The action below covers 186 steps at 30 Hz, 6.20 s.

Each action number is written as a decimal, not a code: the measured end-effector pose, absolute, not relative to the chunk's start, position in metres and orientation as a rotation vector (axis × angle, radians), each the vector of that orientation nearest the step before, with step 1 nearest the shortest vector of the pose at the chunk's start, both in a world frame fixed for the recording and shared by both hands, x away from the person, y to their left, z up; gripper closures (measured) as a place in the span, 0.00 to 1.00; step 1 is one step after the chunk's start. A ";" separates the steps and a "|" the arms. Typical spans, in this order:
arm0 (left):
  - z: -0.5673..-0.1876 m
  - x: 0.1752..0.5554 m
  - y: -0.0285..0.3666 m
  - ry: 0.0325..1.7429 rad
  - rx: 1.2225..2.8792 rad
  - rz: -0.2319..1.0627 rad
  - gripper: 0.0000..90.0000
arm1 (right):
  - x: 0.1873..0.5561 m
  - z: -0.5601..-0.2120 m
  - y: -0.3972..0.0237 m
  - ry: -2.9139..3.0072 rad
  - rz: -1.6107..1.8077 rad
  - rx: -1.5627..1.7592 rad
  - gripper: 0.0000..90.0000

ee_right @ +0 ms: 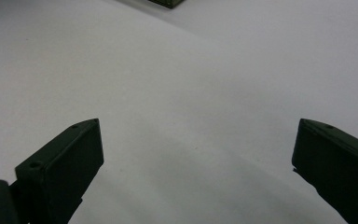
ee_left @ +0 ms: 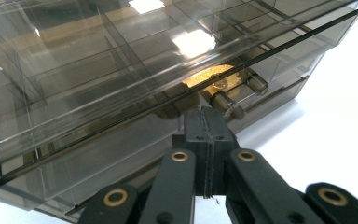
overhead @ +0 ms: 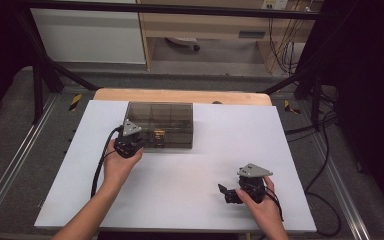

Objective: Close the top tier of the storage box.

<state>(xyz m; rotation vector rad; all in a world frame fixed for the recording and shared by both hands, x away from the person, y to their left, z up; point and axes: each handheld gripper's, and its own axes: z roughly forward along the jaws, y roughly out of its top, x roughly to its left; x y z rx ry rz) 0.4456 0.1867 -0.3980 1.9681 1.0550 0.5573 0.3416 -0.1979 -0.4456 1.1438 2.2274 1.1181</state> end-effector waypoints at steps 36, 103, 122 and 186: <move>-0.392 0.448 0.185 1.043 1.966 0.589 1.00 | 0.345 -0.446 -0.206 2.219 1.152 1.161 0.03; -0.341 0.405 0.172 0.828 1.845 0.509 0.07 | 0.344 -0.445 -0.203 2.223 1.150 1.158 0.03; -0.336 0.399 0.205 0.835 1.829 0.558 0.07 | 0.343 -0.444 -0.202 2.227 1.153 1.151 0.03; -0.346 0.363 0.302 0.979 1.731 0.631 0.08 | 0.342 -0.444 -0.201 2.218 1.143 1.156 0.03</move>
